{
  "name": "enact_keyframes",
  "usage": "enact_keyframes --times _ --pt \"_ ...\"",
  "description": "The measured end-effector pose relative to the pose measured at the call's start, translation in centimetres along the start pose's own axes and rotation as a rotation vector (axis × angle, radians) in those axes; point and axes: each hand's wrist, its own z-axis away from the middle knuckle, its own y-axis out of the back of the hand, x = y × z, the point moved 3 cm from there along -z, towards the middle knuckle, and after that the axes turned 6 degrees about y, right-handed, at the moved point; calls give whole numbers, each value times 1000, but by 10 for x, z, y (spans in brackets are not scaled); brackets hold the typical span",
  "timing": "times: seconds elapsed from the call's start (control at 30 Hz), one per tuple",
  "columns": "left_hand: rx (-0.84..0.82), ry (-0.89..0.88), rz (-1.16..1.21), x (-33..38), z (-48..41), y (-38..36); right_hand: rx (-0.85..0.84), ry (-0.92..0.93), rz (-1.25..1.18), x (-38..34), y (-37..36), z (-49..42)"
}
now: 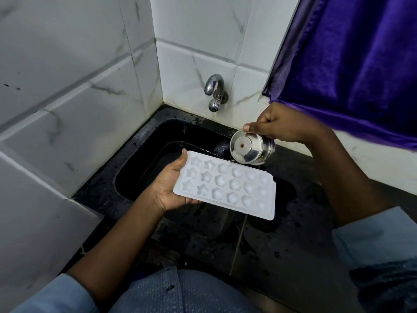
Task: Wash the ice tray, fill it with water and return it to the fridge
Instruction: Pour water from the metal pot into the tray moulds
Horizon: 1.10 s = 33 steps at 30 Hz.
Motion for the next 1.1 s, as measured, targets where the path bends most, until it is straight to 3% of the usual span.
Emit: enact_keyframes --times 1.1 --pt "1 26 2 0 0 7 16 -15 26 -6 -9 -1"
